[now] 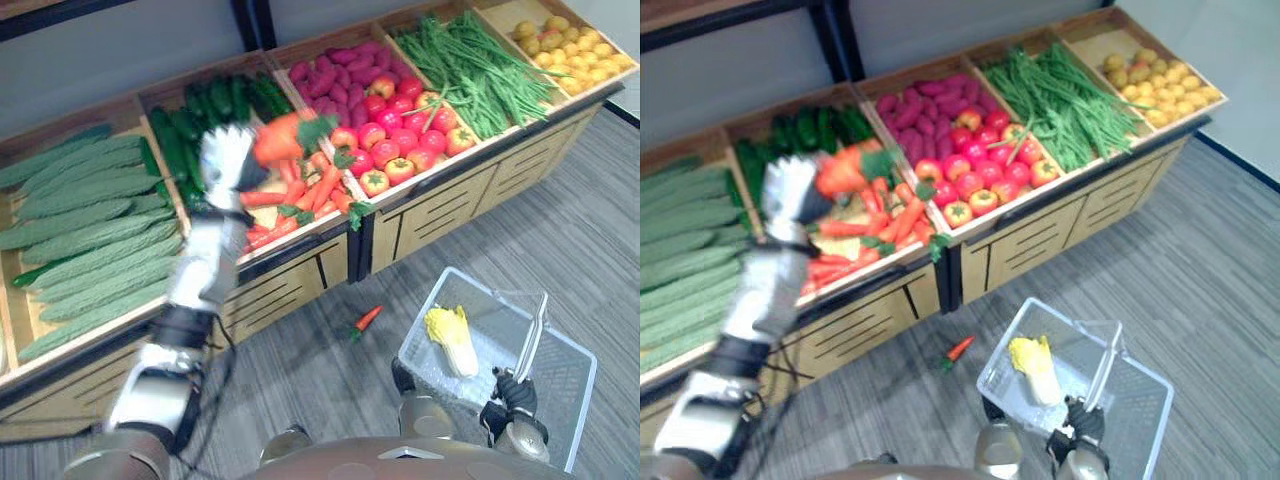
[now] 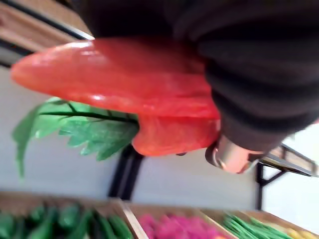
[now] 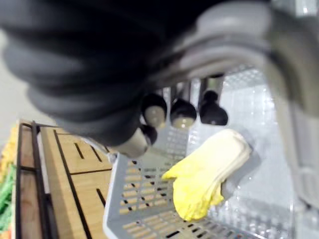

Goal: Pick vegetable in the basket

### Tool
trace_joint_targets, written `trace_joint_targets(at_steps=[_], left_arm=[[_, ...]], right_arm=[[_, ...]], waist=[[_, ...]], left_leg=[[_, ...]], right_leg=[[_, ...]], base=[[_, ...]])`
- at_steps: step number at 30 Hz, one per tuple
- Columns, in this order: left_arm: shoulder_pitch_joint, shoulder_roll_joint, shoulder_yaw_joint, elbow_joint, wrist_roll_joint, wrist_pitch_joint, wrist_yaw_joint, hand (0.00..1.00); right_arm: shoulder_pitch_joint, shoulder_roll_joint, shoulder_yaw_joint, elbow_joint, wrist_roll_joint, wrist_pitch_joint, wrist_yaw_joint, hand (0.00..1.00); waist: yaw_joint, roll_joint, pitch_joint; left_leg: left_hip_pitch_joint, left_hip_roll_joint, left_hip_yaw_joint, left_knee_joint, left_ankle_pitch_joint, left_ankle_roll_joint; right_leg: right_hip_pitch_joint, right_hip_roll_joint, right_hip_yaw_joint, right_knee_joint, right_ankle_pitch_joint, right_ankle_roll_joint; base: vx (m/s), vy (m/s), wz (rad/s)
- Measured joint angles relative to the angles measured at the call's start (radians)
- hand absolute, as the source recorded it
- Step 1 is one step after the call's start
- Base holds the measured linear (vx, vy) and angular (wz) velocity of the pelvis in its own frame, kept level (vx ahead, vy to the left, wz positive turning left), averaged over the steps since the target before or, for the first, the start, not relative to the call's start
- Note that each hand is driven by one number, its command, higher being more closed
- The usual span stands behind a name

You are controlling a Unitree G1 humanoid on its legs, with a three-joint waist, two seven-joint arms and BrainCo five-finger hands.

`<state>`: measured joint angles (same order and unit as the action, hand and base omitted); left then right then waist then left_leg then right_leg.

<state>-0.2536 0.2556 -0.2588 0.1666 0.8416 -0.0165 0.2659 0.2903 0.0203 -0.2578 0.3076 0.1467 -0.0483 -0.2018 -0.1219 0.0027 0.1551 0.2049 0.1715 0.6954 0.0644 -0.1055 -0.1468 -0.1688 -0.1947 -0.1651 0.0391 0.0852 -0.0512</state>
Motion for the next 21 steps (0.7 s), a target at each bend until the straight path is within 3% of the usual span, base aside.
trace_joint_targets(at_steps=[1, 2, 3, 5, 6, 8, 10, 11, 12, 13, 14, 15, 16, 18, 19, 21], left_arm=[[0.026, -0.034, -0.045, 0.007, -0.005, -0.012, -0.011, 1.00], [0.035, -0.046, -0.058, 0.009, -0.006, -0.017, -0.018, 1.00], [0.042, -0.079, -0.084, 0.029, -0.009, -0.032, -0.027, 1.00], [0.041, -0.107, -0.091, 0.053, -0.019, -0.047, -0.029, 1.00], [0.039, -0.126, -0.094, 0.077, -0.043, -0.052, -0.030, 1.00], [0.035, -0.171, -0.102, 0.125, -0.049, -0.055, -0.038, 1.00], [0.030, -0.204, -0.127, 0.177, -0.081, -0.057, -0.049, 1.00], [0.031, -0.212, -0.142, 0.204, -0.089, -0.057, -0.050, 1.00], [0.031, -0.212, -0.154, 0.225, -0.112, -0.058, -0.051, 1.00], [0.032, -0.212, -0.154, 0.232, -0.120, -0.057, -0.050, 1.00], [0.034, -0.210, -0.149, 0.239, -0.133, -0.058, -0.048, 1.00], [0.036, -0.204, -0.143, 0.241, -0.156, -0.057, -0.044, 1.00], [0.038, -0.202, -0.141, 0.242, -0.155, -0.057, -0.041, 1.00], [0.059, -0.198, -0.130, 0.242, -0.169, -0.056, -0.031, 1.00], [0.070, -0.199, -0.130, 0.242, -0.175, -0.056, -0.026, 1.00], [0.102, -0.207, -0.089, 0.229, -0.201, -0.060, -0.011, 1.00]], right_arm=[[-0.002, -0.002, 0.026, -0.044, -0.014, 0.000, 0.003, 1.00], [-0.005, -0.003, 0.039, -0.058, -0.014, 0.000, 0.003, 1.00], [-0.020, -0.006, 0.078, -0.081, -0.015, -0.001, 0.010, 1.00], [-0.032, -0.016, 0.130, -0.099, -0.015, -0.002, 0.024, 1.00], [-0.035, -0.022, 0.170, -0.112, -0.015, -0.002, 0.041, 1.00], [-0.026, -0.033, 0.207, -0.146, -0.015, -0.002, 0.059, 1.00], [-0.009, -0.048, 0.243, -0.156, -0.015, -0.002, 0.082, 1.00], [-0.004, -0.058, 0.276, -0.157, -0.014, -0.001, 0.088, 1.00], [-0.003, -0.071, 0.315, -0.158, -0.013, -0.001, 0.099, 1.00], [0.001, -0.076, 0.335, -0.165, -0.013, -0.001, 0.105, 1.00], [0.000, -0.086, 0.390, -0.182, -0.012, -0.001, 0.114, 1.00], [-0.022, -0.114, 0.439, -0.194, -0.004, 0.000, 0.121, 1.00], [-0.040, -0.124, 0.468, -0.194, 0.002, 0.000, 0.122, 1.00], [-0.105, -0.136, 0.575, -0.194, 0.031, 0.001, 0.150, 1.00], [-0.116, -0.140, 0.597, -0.195, 0.036, 0.001, 0.161, 1.00], [-0.159, -0.149, 0.643, -0.196, 0.066, 0.001, 0.181, 1.00]], waist=[[0.006, -0.001, -0.001], [0.007, 0.001, -0.004], [0.016, 0.012, -0.013], [0.027, 0.021, -0.022], [0.029, 0.026, -0.026], [0.020, 0.048, -0.032], [0.009, 0.054, -0.032], [0.010, 0.054, -0.031], [0.009, 0.055, -0.031], [0.012, 0.055, -0.030], [0.025, 0.057, -0.026], [0.036, 0.063, -0.016], [0.044, 0.071, -0.015], [0.085, 0.046, 0.028], [0.088, 0.040, 0.032], [0.103, 0.032, 0.039]], left_leg=[[0.024, 0.011, 0.052, 0.022, -0.021, -0.008], [0.033, 0.017, 0.078, 0.030, -0.029, -0.012], [0.059, 0.027, 0.137, 0.038, -0.035, -0.015], [0.080, 0.033, 0.193, 0.039, -0.041, -0.022], [0.099, 0.039, 0.226, 0.040, -0.044, -0.027], [0.110, 0.061, 0.262, 0.045, -0.041, -0.028], [0.120, 0.106, 0.278, 0.117, -0.021, -0.040], [0.112, 0.166, 0.275, 0.247, -0.012, -0.027], [0.085, 0.237, 0.236, 0.419, 0.030, 0.036], [0.061, 0.269, 0.194, 0.503, 0.077, 0.088], [-0.009, 0.296, 0.054, 0.658, 0.125, 0.140], [-0.111, 0.245, -0.129, 0.752, 0.012, 0.102], [-0.154, 0.207, -0.204, 0.780, -0.039, 0.088], [-0.250, 0.103, -0.347, 0.737, -0.197, 0.097], [-0.270, 0.089, -0.369, 0.697, -0.211, 0.092], [-0.335, 0.006, -0.541, 0.504, -0.230, 0.079]], right_leg=[[-0.023, -0.056, -0.213, 0.077, -0.004, -0.084], [-0.026, -0.076, -0.290, 0.100, -0.005, -0.110], [-0.028, -0.121, -0.471, 0.152, -0.024, -0.140], [-0.033, -0.143, -0.595, 0.192, -0.028, -0.129], [-0.043, -0.132, -0.605, 0.200, -0.019, -0.048], [-0.075, -0.082, -0.553, 0.205, -0.027, -0.033], [-0.081, -0.040, -0.510, 0.205, -0.047, -0.036], [-0.076, -0.002, -0.468, 0.192, -0.055, -0.038], [-0.060, 0.045, -0.419, 0.152, -0.057, -0.042], [-0.050, 0.070, -0.391, 0.129, -0.055, -0.048], [-0.031, 0.118, -0.318, 0.081, -0.047, -0.058], [-0.031, 0.161, -0.229, 0.052, -0.047, -0.061], [-0.030, 0.178, -0.185, 0.039, -0.045, -0.074], [0.016, 0.233, -0.024, 0.003, -0.037, -0.091], [0.028, 0.240, 0.001, -0.004, -0.037, -0.091], [0.038, 0.259, 0.123, -0.004, -0.037, -0.091]], base=[[0.07, 0.069, -1.33], [0.11, 0.066, -1.73], [0.13, 0.042, -1.63], [0.13, -0.001, -1.60], [0.11, -0.055, -1.21], [0.16, -0.110, -1.06], [0.19, -0.152, -0.89], [0.19, -0.191, -1.20], [0.21, -0.219, -1.33], [0.16, -0.160, -1.63], [0.21, -0.091, -1.96], [0.18, -0.003, -2.10], [0.18, 0.039, -2.13], [0.17, 0.079, -2.37], [0.21, 0.110, -2.27], [0.18, 0.140, -2.00]])
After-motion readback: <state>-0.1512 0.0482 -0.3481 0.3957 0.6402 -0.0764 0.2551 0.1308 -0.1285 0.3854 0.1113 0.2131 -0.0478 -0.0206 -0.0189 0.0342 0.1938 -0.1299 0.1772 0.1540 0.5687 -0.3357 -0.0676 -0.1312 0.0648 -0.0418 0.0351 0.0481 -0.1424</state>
